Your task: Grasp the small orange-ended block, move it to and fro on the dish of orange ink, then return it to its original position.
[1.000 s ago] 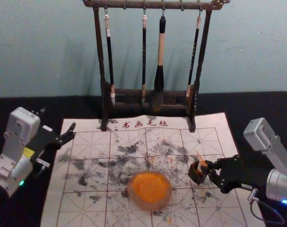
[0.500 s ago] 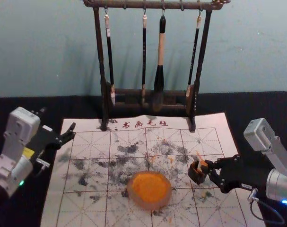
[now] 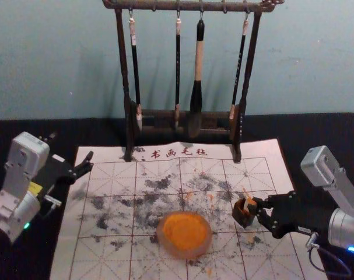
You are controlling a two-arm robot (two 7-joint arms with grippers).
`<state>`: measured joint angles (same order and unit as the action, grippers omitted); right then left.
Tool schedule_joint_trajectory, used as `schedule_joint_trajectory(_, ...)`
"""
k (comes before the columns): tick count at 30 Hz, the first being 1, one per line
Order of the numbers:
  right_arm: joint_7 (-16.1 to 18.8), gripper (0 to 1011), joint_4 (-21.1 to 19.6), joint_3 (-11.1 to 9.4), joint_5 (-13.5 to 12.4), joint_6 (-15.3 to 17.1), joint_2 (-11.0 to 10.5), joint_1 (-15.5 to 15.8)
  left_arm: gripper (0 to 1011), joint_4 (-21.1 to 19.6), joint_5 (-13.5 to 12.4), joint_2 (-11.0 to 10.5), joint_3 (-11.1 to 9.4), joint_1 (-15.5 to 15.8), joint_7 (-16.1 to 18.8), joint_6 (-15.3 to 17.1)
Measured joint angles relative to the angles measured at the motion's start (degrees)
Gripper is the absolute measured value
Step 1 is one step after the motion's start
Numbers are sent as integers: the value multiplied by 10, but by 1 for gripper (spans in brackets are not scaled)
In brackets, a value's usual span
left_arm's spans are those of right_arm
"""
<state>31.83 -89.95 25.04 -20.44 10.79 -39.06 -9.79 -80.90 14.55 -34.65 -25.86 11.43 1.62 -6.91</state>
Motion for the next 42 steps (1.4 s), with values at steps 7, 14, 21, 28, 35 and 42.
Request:
schedule_joint_trajectory(7, 0, 306, 0, 0, 0, 0, 0, 0, 1001, 0, 0, 0, 0, 0, 0, 0)
schedule_joint_trajectory(14, 0, 539, 0, 0, 0, 0, 0, 0, 1001, 0, 0, 0, 0, 0, 0, 0)
schedule_joint_trajectory(21, 0, 777, 0, 0, 0, 0, 0, 0, 1001, 0, 0, 0, 0, 0, 0, 0)
schedule_joint_trajectory(28, 0, 963, 0, 0, 0, 0, 0, 0, 1001, 0, 0, 0, 0, 0, 0, 0)
schedule_joint_trajectory(35, 0, 1000, 0, 0, 0, 0, 0, 0, 1002, 0, 0, 0, 0, 0, 0, 0)
schedule_joint_trajectory(42, -46, 1000, -16, -26, 5, -42, 16, 26, 1001, 0, 0, 0, 0, 0, 0, 0)
